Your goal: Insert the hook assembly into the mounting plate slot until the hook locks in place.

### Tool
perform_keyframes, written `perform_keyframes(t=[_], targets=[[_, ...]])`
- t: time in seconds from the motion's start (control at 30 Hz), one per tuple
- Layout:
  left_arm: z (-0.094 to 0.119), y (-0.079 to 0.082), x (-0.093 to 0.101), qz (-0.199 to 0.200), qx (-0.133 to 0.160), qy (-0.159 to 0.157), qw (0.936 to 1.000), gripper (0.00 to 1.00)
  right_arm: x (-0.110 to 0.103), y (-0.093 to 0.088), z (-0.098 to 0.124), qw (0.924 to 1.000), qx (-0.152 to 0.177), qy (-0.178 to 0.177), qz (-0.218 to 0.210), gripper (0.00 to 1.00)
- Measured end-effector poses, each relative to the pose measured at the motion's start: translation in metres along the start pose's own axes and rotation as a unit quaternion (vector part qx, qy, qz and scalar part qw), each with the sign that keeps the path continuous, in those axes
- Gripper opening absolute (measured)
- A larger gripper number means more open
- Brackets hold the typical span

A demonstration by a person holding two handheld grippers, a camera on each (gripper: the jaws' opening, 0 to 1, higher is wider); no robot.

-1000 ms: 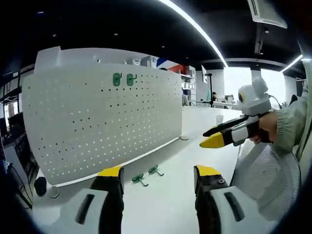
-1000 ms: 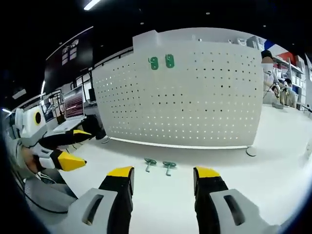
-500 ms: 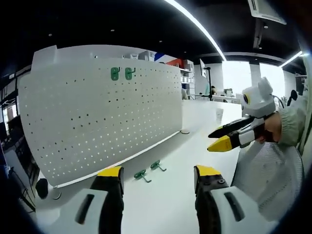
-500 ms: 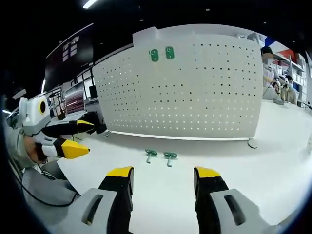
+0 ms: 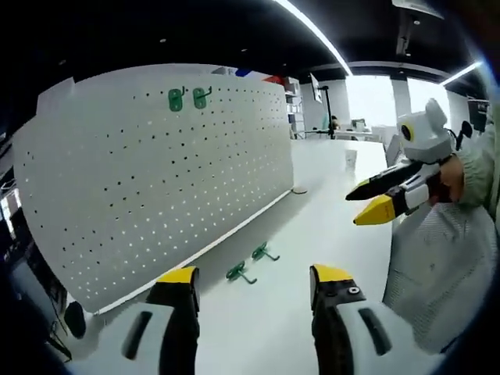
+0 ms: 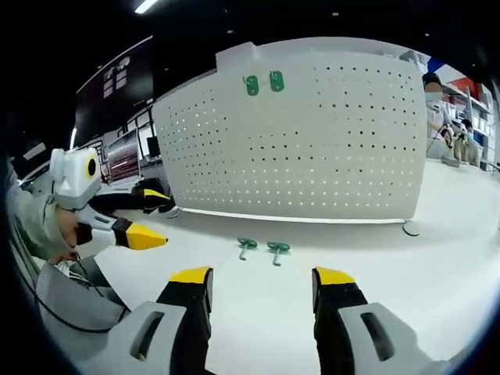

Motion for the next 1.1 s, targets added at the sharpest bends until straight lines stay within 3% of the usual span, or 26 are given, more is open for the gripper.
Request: perform_keyframes(t=[0.27,0.4,0.5,0.97,1.1], targets=[[-0.028,0.0,-0.021,-0.081,-0.033,-0.028,0.9958,0.53,0.0,-0.004,-0.001,0.9999,-0.008,0.006,-0.013,0.49],[-0.044,-0.009,-0.026,-0.093,-0.056,-0.044,0.9932,0.52,0.0,-0.004,-0.002,0.9999,-0.007,0.007,-0.012,0.49],[-0.058,-0.019,-0.029,-0.128,-0.079,-0.062,0.9867,0.48,0.003,-0.005,-0.001,0.9997,-0.007,0.004,-0.023,0.49],[-0.114,-0.039,-0.051,-0.169,-0.135,-0.088,0.9725,0.36,0.007,-0.004,-0.001,0.999,0.001,-0.003,-0.046,0.49],[-0.126,-0.045,-0.053,-0.195,-0.152,-0.099,0.9639,0.33,0.008,-0.004,-0.001,0.9987,0.002,-0.003,-0.05,0.49]])
Point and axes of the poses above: the point that each gripper's makers call its tool centre point, and the gripper's own axes: z roughly backward along the fingers, x roughly to its right, y roughly out of its top, the point moved 4 cm from there along z, roughly backward along the fingers, and after that the axes turned 5 degrees about z, right-handed, at the moved point
